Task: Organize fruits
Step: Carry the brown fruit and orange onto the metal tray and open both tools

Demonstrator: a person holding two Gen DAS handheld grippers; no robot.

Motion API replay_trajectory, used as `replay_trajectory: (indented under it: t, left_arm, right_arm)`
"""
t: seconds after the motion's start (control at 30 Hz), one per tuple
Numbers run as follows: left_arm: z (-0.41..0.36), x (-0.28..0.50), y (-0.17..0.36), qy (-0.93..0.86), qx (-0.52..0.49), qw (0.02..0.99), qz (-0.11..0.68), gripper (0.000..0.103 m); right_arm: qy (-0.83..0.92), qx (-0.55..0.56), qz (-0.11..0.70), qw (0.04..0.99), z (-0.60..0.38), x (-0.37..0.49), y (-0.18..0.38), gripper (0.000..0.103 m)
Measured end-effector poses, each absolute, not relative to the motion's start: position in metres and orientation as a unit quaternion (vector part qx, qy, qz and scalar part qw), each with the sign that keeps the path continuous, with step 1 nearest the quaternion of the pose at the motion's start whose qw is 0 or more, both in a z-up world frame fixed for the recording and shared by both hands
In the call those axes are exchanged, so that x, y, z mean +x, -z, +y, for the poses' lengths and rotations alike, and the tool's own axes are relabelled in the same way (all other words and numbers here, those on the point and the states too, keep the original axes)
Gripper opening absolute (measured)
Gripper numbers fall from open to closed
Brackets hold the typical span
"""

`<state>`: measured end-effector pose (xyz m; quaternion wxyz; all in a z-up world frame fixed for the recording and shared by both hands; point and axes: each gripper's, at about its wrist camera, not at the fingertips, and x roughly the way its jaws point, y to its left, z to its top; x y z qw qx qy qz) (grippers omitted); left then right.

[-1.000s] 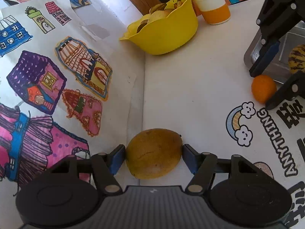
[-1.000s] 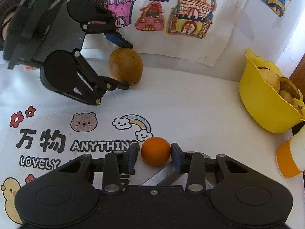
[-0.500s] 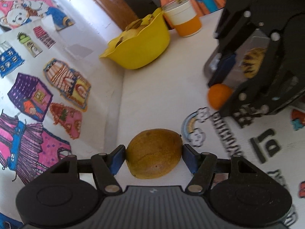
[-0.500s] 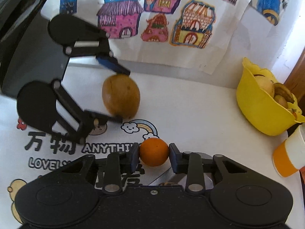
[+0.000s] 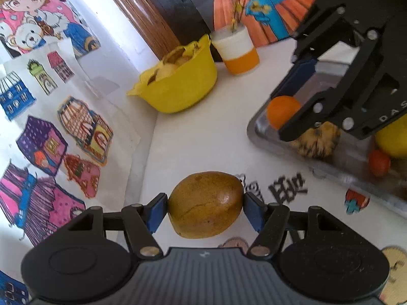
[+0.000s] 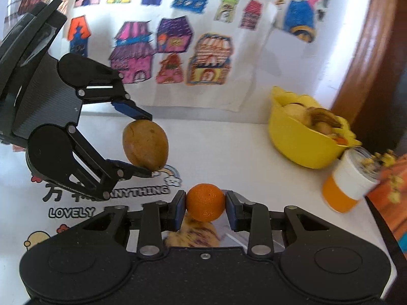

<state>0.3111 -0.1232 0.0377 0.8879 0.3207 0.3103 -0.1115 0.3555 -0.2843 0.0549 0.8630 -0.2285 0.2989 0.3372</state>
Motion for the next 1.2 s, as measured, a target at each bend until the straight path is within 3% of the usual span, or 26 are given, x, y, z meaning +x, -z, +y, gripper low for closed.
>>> replay_trajectory:
  t: [0.37, 0.77, 1.2]
  left_arm:
    - [-0.160, 0.331, -0.059, 0.129, 0.249, 0.914, 0.293, 0.069]
    - [-0.202, 0.376, -0.041, 0.150, 0.208, 0.911, 0.323, 0.069]
    - [-0.216, 0.385, -0.029, 0.163, 0.215, 0.899, 0.345, 0.069]
  right_arm:
    - [-0.273, -0.185, 0.310, 0.891, -0.344, 0.353, -0.057, 0.035]
    - [-0.239, -0.134, 0.327, 0.904, -0.381, 0.369, -0.027, 0.035]
    - [-0.231, -0.121, 0.338, 0.904, -0.388, 0.374, -0.016, 0.036]
